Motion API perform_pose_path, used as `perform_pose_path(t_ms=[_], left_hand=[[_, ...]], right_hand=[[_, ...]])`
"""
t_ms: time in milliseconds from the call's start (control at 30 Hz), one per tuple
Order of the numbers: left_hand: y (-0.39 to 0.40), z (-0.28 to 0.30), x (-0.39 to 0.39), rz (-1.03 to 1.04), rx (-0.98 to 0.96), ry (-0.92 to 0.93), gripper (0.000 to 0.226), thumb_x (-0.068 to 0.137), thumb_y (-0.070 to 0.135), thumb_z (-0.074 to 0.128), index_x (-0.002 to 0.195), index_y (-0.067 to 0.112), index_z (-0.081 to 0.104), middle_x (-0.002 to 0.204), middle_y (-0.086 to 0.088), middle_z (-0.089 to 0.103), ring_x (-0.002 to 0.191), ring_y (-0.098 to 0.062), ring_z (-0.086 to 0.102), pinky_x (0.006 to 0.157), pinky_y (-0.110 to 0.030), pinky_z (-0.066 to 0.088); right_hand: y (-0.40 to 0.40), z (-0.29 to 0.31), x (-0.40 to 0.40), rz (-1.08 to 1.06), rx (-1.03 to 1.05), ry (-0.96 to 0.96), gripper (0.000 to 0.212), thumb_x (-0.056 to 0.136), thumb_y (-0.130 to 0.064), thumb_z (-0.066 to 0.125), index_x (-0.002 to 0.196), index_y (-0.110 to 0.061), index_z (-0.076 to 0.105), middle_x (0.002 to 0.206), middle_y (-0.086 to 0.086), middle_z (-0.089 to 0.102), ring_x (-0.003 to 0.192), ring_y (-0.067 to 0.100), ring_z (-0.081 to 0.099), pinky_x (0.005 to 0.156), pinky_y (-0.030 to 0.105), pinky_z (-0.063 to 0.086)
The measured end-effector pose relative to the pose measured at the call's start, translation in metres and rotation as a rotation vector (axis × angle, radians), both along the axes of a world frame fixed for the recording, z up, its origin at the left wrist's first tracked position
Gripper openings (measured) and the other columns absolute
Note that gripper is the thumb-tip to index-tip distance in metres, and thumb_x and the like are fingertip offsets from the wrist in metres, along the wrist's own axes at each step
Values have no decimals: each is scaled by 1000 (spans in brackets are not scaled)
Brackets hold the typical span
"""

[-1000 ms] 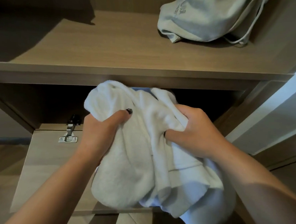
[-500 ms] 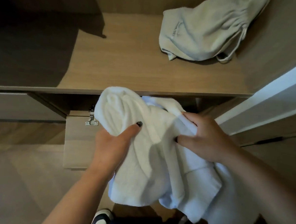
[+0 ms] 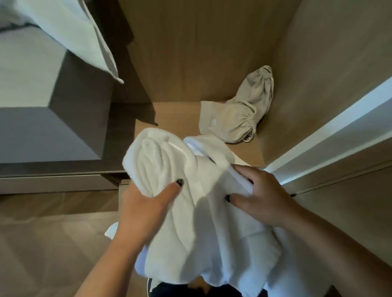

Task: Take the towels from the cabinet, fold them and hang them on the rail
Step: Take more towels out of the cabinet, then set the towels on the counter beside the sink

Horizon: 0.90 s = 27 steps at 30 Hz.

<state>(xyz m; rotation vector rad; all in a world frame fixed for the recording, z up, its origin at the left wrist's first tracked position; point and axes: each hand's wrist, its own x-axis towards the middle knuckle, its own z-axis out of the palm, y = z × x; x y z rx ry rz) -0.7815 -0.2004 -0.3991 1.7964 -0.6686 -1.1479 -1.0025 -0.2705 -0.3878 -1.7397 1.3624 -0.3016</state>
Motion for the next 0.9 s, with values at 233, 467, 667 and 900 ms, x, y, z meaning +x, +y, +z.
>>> perform_pose_path(t_ms=[233, 467, 667, 900], left_hand=[[-2, 101, 48, -74, -128, -75, 44, 77, 29, 81, 112, 33, 56, 101, 22, 60, 96, -7, 59, 80, -26, 46], [-2, 171, 97, -107, -204, -184, 53, 77, 33, 81, 120, 31, 50, 113, 10, 59, 103, -15, 57, 86, -31, 44], [-16, 212, 129, -81, -295, -256, 48, 78, 30, 80, 114, 37, 49, 99, 28, 54, 92, -3, 55, 76, -23, 44], [-47, 262, 158, -8, -382, -371, 36, 81, 27, 76, 100, 44, 51, 97, 32, 53, 88, 10, 51, 70, -11, 39]], right_hand=[[4, 105, 34, -95, -52, -54, 49, 77, -19, 74, 119, -41, 64, 104, -23, 70, 97, -4, 63, 74, 7, 42], [7, 180, 70, -131, -120, -159, 41, 82, -5, 71, 104, -39, 67, 97, -11, 73, 89, 10, 68, 74, 27, 56], [-22, 224, 88, -64, -190, -185, 43, 84, -4, 69, 100, -43, 65, 91, -29, 69, 89, -3, 64, 72, 18, 53], [-79, 261, 109, -31, -353, -178, 45, 84, 10, 59, 95, -31, 75, 95, -17, 72, 90, 1, 66, 65, 10, 49]])
